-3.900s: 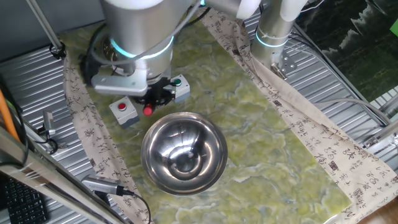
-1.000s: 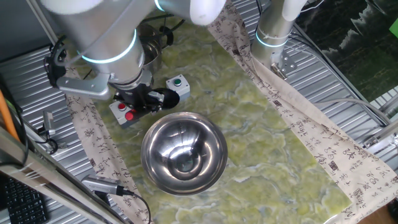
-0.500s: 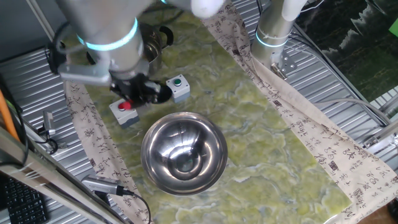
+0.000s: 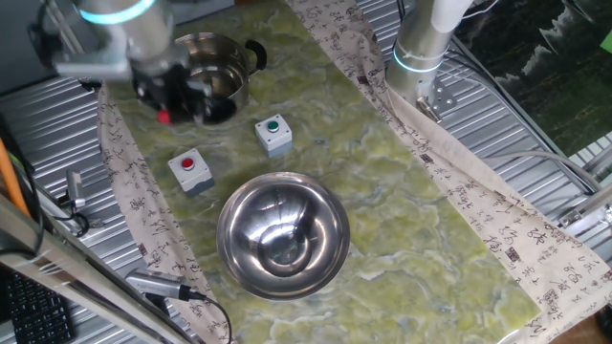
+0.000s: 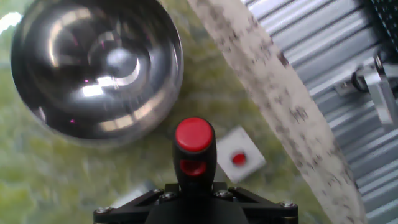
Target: Scoop water with a large spoon from one bowl to another
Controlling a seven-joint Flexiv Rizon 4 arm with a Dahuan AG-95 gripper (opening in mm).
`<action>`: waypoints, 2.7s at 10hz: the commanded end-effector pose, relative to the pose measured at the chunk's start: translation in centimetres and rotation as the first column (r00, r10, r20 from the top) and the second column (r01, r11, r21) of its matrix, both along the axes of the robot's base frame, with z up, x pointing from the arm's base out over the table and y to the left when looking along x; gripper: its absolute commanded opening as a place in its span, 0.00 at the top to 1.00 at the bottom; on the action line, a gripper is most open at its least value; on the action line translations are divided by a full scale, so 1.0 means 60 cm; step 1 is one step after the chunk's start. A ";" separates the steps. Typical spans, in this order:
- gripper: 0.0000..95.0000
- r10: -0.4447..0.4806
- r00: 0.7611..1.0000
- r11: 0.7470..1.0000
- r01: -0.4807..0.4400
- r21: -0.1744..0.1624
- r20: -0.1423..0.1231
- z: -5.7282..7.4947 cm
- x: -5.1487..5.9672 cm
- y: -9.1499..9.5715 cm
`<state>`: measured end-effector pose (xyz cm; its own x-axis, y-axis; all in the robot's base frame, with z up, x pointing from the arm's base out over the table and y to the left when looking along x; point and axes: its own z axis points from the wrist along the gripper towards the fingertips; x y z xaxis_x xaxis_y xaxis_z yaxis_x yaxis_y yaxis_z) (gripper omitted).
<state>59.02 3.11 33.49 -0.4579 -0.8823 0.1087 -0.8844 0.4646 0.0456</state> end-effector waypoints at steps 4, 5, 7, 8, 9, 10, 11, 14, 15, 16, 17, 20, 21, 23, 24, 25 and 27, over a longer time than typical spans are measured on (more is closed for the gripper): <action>1.00 0.113 0.993 0.994 -0.113 -0.014 0.040 -0.047 -0.091 -0.286; 1.00 0.117 0.992 0.993 -0.116 -0.012 0.050 -0.063 -0.099 -0.299; 1.00 0.118 0.991 0.993 -0.118 -0.009 0.066 -0.099 -0.106 -0.315; 1.00 0.117 0.991 0.993 -0.116 -0.006 0.072 -0.117 -0.105 -0.319; 1.00 0.113 0.991 0.994 -0.113 -0.001 0.076 -0.130 -0.103 -0.321; 1.00 0.099 0.991 0.995 -0.099 0.005 0.087 -0.141 -0.103 -0.319; 1.00 0.080 0.992 0.996 -0.083 0.022 0.097 -0.148 -0.102 -0.313; 1.00 0.041 0.991 0.998 -0.047 0.050 0.124 -0.163 -0.093 -0.286; 1.00 0.029 0.989 0.996 -0.040 0.077 0.144 -0.166 -0.092 -0.281; 1.00 0.017 0.986 0.994 -0.035 0.104 0.165 -0.166 -0.091 -0.279; 1.00 -0.005 0.983 0.990 -0.022 0.142 0.183 -0.166 -0.090 -0.278; 1.00 -0.036 0.976 0.982 -0.006 0.190 0.215 -0.167 -0.088 -0.272; 1.00 -0.048 0.972 0.976 -0.003 0.219 0.230 -0.167 -0.088 -0.271; 1.00 -0.066 0.968 0.966 0.002 0.258 0.242 -0.168 -0.087 -0.271; 1.00 -0.071 0.967 0.964 0.004 0.267 0.244 -0.167 -0.087 -0.271; 1.00 -0.071 0.966 0.963 0.002 0.269 0.250 -0.168 -0.087 -0.271; 1.00 -0.069 0.964 0.963 -0.002 0.268 0.255 -0.170 -0.087 -0.272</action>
<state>53.75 -13.26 23.03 -0.4682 -0.8466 -0.2529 -0.8658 0.4968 -0.0599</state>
